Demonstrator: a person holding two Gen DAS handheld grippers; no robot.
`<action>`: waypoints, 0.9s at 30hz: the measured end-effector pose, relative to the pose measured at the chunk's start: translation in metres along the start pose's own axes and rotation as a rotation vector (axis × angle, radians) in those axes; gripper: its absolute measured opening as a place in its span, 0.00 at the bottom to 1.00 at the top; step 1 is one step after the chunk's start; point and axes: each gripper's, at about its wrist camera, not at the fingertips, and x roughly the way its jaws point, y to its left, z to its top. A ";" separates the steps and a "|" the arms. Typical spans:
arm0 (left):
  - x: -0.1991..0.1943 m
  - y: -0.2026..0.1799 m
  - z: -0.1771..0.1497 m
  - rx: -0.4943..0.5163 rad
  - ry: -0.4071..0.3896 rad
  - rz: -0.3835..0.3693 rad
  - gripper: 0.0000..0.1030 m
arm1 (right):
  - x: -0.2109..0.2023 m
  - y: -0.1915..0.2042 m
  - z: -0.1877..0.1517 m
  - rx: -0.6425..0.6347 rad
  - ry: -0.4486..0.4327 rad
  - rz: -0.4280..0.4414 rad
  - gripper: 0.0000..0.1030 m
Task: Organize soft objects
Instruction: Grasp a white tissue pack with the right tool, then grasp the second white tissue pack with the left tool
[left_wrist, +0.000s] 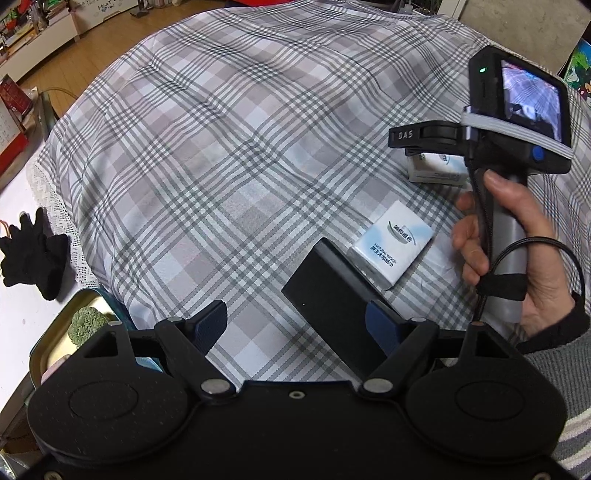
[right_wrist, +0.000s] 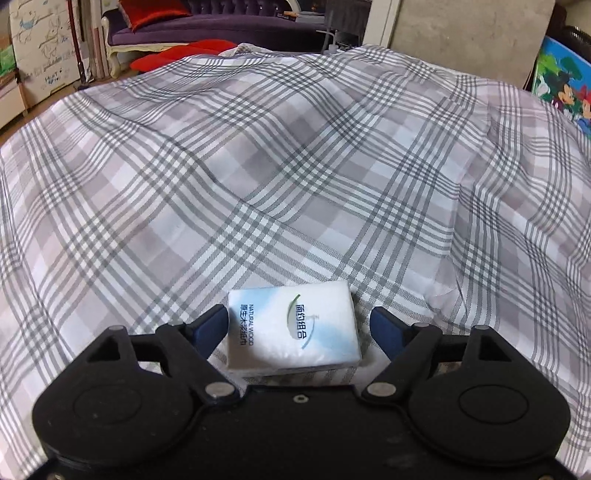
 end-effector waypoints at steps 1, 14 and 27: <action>0.000 -0.001 0.000 -0.001 0.001 0.001 0.76 | 0.001 0.001 -0.001 -0.009 -0.002 -0.003 0.79; -0.014 -0.014 0.001 -0.001 0.003 0.011 0.76 | -0.018 -0.043 -0.003 0.098 0.069 0.009 0.68; -0.008 -0.065 0.023 -0.040 0.043 -0.072 0.77 | -0.175 -0.161 -0.074 0.249 -0.176 -0.045 0.69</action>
